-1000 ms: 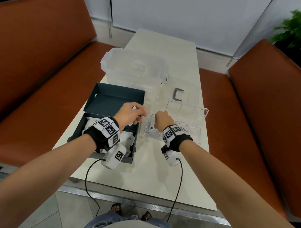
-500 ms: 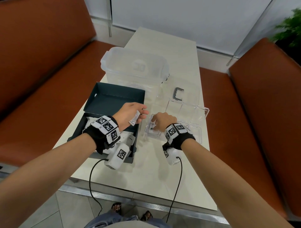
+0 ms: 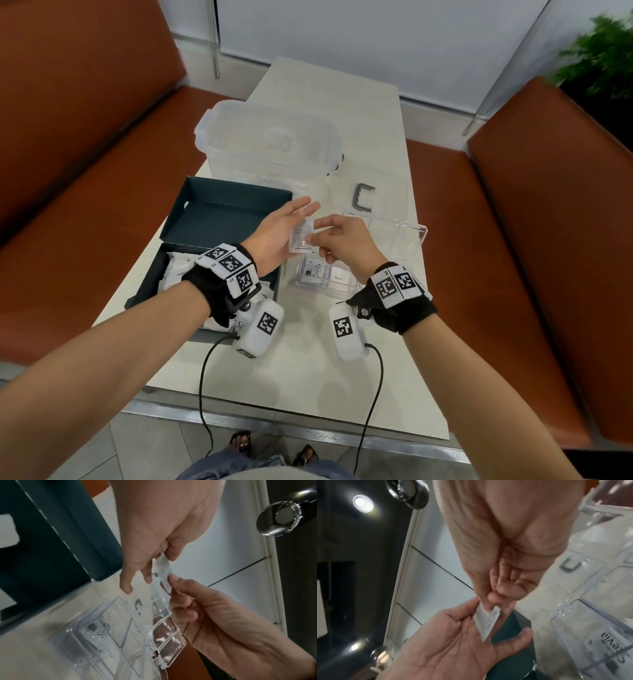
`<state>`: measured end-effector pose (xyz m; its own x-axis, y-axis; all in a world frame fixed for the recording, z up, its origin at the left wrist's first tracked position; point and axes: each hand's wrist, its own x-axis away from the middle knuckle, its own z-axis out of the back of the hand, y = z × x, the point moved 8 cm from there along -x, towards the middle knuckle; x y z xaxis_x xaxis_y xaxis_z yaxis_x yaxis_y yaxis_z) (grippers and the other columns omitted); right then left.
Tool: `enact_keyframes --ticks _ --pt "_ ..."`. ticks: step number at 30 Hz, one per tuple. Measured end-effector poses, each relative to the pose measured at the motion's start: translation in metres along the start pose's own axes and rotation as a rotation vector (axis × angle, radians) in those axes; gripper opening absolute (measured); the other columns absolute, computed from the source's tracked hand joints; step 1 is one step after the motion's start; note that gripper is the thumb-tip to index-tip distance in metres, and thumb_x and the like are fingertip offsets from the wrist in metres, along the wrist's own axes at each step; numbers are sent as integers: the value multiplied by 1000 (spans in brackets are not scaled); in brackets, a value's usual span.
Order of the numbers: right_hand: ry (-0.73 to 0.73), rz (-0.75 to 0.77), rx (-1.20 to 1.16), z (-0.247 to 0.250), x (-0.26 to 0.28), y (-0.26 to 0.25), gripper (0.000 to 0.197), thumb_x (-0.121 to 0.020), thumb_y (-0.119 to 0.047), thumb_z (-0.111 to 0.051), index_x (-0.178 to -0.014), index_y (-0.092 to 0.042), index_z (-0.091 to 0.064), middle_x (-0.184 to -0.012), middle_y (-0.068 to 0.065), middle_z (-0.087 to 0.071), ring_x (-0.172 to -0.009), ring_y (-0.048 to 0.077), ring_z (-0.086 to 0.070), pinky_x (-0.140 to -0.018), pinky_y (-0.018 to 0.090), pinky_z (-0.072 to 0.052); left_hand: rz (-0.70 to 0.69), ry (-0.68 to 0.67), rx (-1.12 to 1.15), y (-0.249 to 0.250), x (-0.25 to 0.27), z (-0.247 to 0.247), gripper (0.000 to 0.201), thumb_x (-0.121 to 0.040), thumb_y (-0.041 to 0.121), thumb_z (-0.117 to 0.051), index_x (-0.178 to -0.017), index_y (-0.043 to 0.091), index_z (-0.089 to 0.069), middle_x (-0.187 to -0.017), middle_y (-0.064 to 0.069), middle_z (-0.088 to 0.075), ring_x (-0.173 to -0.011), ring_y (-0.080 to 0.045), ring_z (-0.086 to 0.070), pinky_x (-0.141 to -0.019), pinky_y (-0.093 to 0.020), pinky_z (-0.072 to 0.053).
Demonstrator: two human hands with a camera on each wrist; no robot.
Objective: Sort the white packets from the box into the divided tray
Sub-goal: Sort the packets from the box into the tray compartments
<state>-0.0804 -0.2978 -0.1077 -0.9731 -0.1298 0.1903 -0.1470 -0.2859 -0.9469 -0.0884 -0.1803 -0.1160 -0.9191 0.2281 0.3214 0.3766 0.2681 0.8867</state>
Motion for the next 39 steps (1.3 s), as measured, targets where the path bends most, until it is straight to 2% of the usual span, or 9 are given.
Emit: enact_keyframes --ticks 5,10,15,17,21,24,29,35,39 --pt "262 176 -15 35 0 -11 15 -75 1 -72 -79 -13 -68 -74 1 -69 -68 16 -67 -68 27 -57 102 69 -143 -3 -7 -1 48 -96 60 -41 -120 24 -60 -114 -2 -67 -103 -19 -63 -85 -38 -54" --pt "213 225 145 34 1 -9 22 -78 4 -63 -78 -15 -73 -81 -4 -73 -74 12 -70 -73 21 -56 92 57 -176 -11 -8 7 21 -92 11 -65 -112 5 -62 -90 -8 -67 -72 -14 -62 -60 -22 -56" --pt "128 69 150 27 -9 6 17 -88 -18 -64 -104 -18 -67 -80 -5 -68 -63 8 -64 -58 19 -48 17 69 -298 -13 -9 16 28 -87 6 -70 -113 7 -61 -100 -14 -70 -82 -18 -67 -66 -23 -56" --pt "95 59 216 23 -13 9 14 -84 -16 -69 -98 -15 -70 -69 -4 -66 -58 6 -59 -56 15 -44 -2 77 -370 -15 -10 15 25 -86 10 -72 -109 9 -63 -97 -11 -70 -79 -14 -67 -68 -23 -57" --pt "236 7 293 32 -22 18 9 -82 -6 -64 -88 -9 -70 -68 6 -68 -59 12 -63 -71 26 -53 -26 162 -564 -16 -10 24 19 -90 21 -67 -108 14 -63 -104 -3 -66 -84 -13 -64 -77 -29 -54" --pt "188 -49 410 23 -27 30 11 -85 -1 -60 -90 -1 -69 -77 13 -68 -56 12 -63 -62 22 -55 -18 161 -657 -19 -8 28 20 -92 15 -63 -111 10 -63 -108 -5 -65 -87 -16 -61 -83 -35 -53" --pt "155 -64 633 1 -31 39 16 -89 -4 -54 -98 -3 -67 -105 19 -65 -95 33 -64 -84 40 -54 -29 124 -736 -22 -5 29 16 -92 14 -63 -108 9 -64 -106 -7 -65 -85 -17 -60 -79 -31 -51" --pt "91 -4 960 -14 -29 43 17 -92 -10 -50 -105 -10 -61 -108 15 -60 -97 34 -60 -81 40 -52 -17 67 -933 -29 -7 23 22 -90 17 -65 -111 13 -65 -113 -5 -64 -106 -20 -59 -85 -28 -46" --pt "35 24 1105 -18 -28 49 19 -91 -9 -54 -109 -10 -60 -112 14 -59 -97 34 -61 -79 38 -50 -21 26 -1012 -32 -8 19 24 -90 20 -65 -113 14 -64 -113 -3 -63 -99 -15 -56 -82 -25 -42"
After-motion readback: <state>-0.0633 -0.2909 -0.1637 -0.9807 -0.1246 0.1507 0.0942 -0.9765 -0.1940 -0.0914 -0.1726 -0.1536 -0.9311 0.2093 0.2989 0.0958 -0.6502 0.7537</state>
